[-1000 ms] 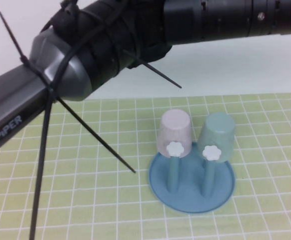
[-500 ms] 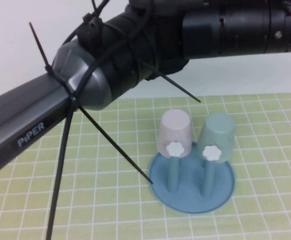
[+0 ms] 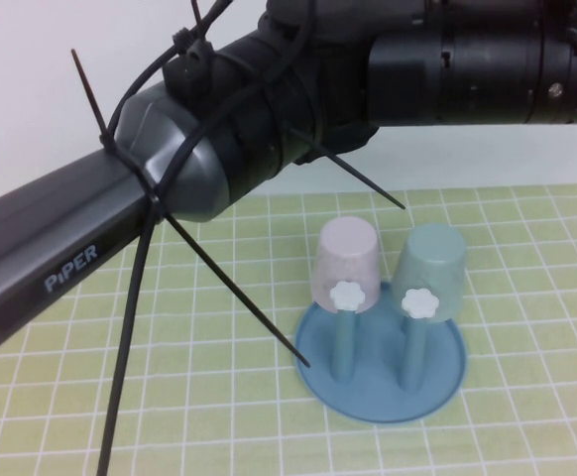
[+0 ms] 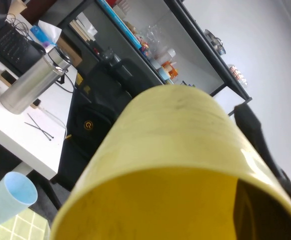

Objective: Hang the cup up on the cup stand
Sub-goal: Adjust the cup with two arms

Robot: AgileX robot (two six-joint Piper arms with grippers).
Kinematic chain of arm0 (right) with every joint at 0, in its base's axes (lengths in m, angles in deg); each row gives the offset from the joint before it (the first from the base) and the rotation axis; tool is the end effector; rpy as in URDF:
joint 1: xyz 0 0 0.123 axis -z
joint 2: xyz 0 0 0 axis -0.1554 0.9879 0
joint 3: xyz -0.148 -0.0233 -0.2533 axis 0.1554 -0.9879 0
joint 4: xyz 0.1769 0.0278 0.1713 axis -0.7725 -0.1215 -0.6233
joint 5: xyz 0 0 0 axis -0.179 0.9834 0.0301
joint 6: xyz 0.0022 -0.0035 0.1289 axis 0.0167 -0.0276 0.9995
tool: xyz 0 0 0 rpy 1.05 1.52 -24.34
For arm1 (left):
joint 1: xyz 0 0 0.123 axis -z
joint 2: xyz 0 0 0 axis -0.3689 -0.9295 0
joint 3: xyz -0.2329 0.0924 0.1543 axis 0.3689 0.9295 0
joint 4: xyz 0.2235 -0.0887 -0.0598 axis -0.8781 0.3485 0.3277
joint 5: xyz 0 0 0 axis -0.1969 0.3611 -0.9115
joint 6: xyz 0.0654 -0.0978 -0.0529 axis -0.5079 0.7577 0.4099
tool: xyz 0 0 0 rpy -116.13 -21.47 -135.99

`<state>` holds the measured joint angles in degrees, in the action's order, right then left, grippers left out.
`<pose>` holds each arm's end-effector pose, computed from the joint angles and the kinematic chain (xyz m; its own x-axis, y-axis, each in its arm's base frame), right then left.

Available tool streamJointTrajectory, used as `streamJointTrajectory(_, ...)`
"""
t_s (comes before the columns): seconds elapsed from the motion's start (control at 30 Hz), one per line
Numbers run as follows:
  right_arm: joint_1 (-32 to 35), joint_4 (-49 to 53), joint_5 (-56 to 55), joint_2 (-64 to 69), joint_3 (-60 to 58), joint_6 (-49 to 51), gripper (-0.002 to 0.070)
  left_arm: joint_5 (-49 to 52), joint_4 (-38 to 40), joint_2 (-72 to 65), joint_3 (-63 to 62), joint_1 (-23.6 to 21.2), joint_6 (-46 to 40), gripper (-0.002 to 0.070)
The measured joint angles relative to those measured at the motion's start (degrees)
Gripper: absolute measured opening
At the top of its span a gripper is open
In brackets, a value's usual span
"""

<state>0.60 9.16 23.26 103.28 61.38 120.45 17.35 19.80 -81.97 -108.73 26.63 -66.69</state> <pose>0.1506 0.0294 0.3872 -0.1194 0.9750 -0.1873 -0.4309 0.1191 0.8945 0.2201 -0.3945 0.4663 -0.7286 0.0074 -0.6849 0.6690 -0.2069 -0.7139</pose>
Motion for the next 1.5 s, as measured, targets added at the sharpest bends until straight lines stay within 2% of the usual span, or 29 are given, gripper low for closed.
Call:
streamJointTrajectory(0.17,0.0,-0.1,0.3,0.0,0.0,-1.4,0.0549,0.2,0.0,0.0,0.0,0.0,-0.3,0.0009)
streamJointTrajectory(0.57,0.0,0.1,-0.9,0.0,0.0,-3.6,0.0535,3.3,0.0,0.0,0.0,0.0,-2.7,0.0019)
streamJointTrajectory(0.63,-0.1,0.5,-2.3,0.0,0.0,-5.2,0.0535,5.3,-0.1,0.0,0.0,-0.1,-3.1,0.0055)
streamJointTrajectory(0.7,-0.1,0.6,-4.3,0.0,0.0,-6.7,0.0534,7.3,-0.4,0.0,0.0,-0.3,-3.2,0.012)
streamJointTrajectory(0.87,-0.1,0.6,-6.1,0.0,0.0,-9.3,0.0533,12.7,-0.1,0.0,0.0,-2.1,-3.2,0.0325)
streamJointTrajectory(1.0,-0.1,0.6,-6.2,0.0,0.0,-13.0,0.0533,17.9,-0.6,0.9,0.0,-4.8,-3.0,0.036)
streamJointTrajectory(1.1,-0.1,1.2,-6.5,0.0,0.0,-14.6,0.0533,19.5,-0.9,2.2,0.0,-7.2,-2.3,0.0316)
streamJointTrajectory(1.2,-0.1,2.8,-6.5,0.0,0.0,-16.0,0.0533,19.7,-1.0,3.4,0.0,-9.5,-1.9,0.019)
streamJointTrajectory(1.27,-0.1,4.4,-6.5,0.0,0.0,-16.6,0.0533,19.7,-3.4,4.5,0.0,-11.0,-1.8,0.0085)
streamJointTrajectory(1.3,-0.1,5.5,-6.5,0.0,0.0,-16.8,0.0533,19.7,-4.7,4.9,0.0,-11.5,-1.9,0.0055)
streamJointTrajectory(1.4,-0.1,10.3,-6.4,0.0,0.0,-16.8,0.0533,19.9,-11.7,7.2,0.0,-13.6,-2.6,0.0016)
streamJointTrajectory(1.5,-0.1,16.7,-5.2,0.0,0.0,-17.0,0.0533,20.0,-22.7,10.2,0.0,-15.9,-2.7,0.0005)
